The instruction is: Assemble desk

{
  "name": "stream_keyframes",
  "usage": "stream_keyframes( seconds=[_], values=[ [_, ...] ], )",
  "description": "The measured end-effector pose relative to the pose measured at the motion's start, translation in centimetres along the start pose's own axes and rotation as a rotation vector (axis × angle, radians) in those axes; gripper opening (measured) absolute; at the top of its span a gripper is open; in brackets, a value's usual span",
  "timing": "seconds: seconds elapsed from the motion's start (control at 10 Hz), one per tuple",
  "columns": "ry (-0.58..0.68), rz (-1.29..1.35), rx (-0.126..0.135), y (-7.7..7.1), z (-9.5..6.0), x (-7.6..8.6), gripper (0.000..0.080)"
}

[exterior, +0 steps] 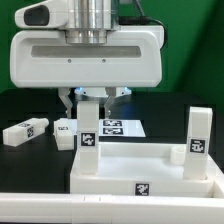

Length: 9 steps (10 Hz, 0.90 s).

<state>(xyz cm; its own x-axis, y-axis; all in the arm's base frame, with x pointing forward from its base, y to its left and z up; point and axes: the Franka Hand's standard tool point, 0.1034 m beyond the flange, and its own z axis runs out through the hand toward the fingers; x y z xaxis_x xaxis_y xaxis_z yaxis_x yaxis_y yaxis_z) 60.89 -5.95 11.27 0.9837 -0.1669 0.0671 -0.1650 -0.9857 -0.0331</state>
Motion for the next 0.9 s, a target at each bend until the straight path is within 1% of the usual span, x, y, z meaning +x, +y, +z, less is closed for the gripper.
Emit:
stream_keyframes(
  seconds=[0.2, 0.4, 0.9],
  values=[
    [0.007, 0.192, 0.001, 0.06, 0.09, -0.02, 0.0288],
    [0.026, 0.429, 0.02, 0.3, 0.14, 0.03, 0.0289],
    [0.032, 0.927, 0.044, 0.38, 0.21, 0.0, 0.029]
  ],
)
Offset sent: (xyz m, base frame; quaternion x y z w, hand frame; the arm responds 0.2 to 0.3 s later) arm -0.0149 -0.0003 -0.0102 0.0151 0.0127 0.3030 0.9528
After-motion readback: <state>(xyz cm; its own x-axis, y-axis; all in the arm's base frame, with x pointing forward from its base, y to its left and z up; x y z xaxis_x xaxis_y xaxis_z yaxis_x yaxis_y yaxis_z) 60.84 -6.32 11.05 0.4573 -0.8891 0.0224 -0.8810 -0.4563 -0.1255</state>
